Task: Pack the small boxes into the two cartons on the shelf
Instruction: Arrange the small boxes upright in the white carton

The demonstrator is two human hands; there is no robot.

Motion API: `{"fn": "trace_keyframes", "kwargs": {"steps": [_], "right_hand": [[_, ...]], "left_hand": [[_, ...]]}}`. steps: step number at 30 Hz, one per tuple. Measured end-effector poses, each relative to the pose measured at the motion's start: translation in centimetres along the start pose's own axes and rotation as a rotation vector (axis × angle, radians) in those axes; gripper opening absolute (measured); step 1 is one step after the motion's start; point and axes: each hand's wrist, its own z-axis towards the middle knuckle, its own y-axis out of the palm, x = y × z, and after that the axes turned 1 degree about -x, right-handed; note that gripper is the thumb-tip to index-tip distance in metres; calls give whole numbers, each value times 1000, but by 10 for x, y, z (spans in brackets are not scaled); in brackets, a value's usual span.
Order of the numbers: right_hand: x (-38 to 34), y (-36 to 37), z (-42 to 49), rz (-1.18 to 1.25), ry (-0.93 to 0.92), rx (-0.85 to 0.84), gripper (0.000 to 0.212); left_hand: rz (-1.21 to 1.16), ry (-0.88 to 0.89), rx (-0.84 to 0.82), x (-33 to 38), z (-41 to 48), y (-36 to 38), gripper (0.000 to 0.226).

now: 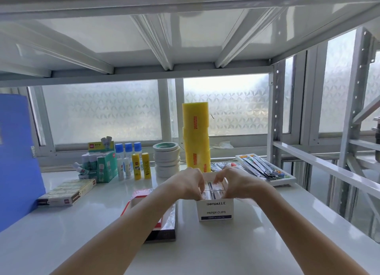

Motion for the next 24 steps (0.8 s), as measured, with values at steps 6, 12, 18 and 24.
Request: {"fn": "trace_keyframes", "kwargs": {"steps": [6, 12, 18, 24], "right_hand": [[-4, 1, -3, -2, 53, 5, 45], [-5, 1, -6, 17, 76, 10, 45], [-5, 0, -9, 87, 64, 14, 42], [-11, -10, -32, 221, -21, 78, 35]], "left_hand": [[2, -7, -22, -2, 3, 1, 44], [-5, -2, -65, -4, 4, 3, 27], [-36, 13, -80, -5, 0, -3, 41], [-144, 39, 107, -20, -50, -32, 39]]}}
